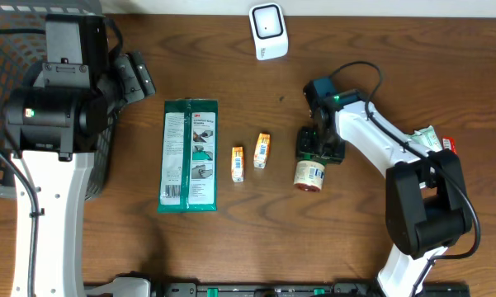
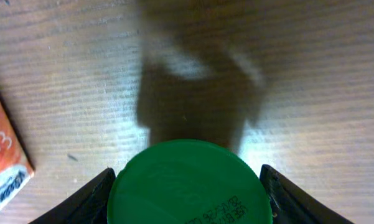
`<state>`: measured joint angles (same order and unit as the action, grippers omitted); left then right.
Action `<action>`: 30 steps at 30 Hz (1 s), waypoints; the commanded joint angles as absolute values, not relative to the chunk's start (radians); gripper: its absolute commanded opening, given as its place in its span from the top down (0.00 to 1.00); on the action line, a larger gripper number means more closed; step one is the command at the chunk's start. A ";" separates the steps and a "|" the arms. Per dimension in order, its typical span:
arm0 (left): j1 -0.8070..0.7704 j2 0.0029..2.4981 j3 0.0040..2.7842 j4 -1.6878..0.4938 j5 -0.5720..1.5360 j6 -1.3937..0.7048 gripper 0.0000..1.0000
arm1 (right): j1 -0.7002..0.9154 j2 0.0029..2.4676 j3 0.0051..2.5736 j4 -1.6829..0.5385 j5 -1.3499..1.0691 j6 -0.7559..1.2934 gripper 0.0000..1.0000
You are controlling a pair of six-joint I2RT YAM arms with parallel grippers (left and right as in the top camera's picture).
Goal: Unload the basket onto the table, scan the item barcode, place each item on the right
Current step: 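Lower the right gripper and close it around the Knorr jar, then lift the Knorr jar with the right gripper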
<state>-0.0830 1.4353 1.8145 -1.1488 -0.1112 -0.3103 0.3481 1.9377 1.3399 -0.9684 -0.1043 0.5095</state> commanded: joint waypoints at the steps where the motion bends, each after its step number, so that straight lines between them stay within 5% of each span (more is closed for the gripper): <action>1: -0.080 1.438 1.815 -1.151 -0.117 -0.301 0.14 | 0.346 1.926 1.438 -1.002 -0.091 0.469 0.53; 23: -0.080 1.438 1.815 -1.151 -0.117 -0.301 0.14 | 0.395 1.872 1.497 -1.047 0.110 0.462 0.51; 30: -0.080 1.438 1.815 -1.151 -0.117 -0.301 0.14 | 0.411 1.872 1.483 -1.052 0.126 0.463 0.29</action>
<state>-0.0830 1.4353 1.8145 -1.1488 -0.1112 -0.3103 0.4072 1.9041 1.4891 -1.0500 0.0963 0.4759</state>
